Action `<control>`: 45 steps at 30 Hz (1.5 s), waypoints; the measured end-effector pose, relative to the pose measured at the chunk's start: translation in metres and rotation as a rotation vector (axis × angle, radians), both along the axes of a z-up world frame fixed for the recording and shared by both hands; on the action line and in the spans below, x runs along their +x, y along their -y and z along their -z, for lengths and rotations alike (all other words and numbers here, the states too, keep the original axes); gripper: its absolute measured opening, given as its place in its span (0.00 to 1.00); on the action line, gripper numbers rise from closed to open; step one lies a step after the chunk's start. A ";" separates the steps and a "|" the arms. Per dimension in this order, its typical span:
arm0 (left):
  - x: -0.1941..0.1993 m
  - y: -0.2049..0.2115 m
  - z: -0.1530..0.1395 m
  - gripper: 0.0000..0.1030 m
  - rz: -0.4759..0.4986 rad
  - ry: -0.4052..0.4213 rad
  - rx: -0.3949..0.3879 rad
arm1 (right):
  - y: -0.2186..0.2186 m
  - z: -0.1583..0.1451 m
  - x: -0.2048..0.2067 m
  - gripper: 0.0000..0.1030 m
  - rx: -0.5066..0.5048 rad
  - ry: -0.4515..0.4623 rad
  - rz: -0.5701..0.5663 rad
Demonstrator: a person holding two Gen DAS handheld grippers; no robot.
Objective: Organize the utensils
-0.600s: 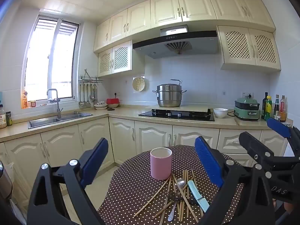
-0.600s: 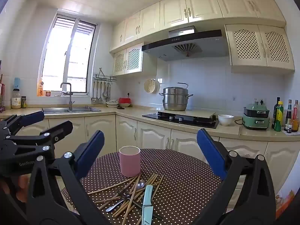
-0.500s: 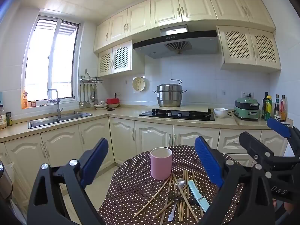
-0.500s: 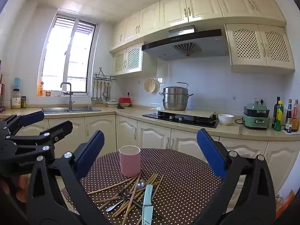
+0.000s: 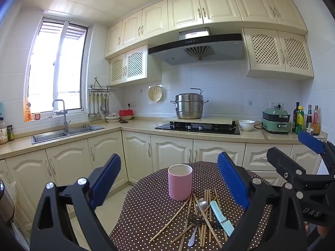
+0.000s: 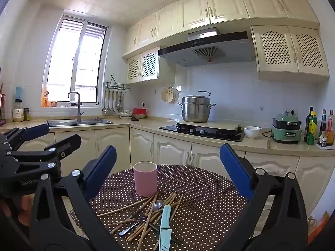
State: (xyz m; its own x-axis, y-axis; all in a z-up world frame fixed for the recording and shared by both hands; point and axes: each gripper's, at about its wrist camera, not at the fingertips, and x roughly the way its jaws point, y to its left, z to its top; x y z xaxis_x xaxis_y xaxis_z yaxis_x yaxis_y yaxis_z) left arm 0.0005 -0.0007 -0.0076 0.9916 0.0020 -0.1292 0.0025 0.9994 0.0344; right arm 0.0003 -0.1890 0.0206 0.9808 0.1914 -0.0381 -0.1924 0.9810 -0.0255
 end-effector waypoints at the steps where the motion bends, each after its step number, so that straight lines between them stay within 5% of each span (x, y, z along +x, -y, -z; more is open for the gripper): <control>1: 0.001 0.000 0.000 0.89 0.000 0.000 0.000 | 0.000 0.000 0.000 0.94 0.000 -0.001 0.000; 45: 0.003 0.001 -0.005 0.89 0.004 -0.015 0.007 | -0.003 0.009 0.002 0.94 0.013 -0.021 0.000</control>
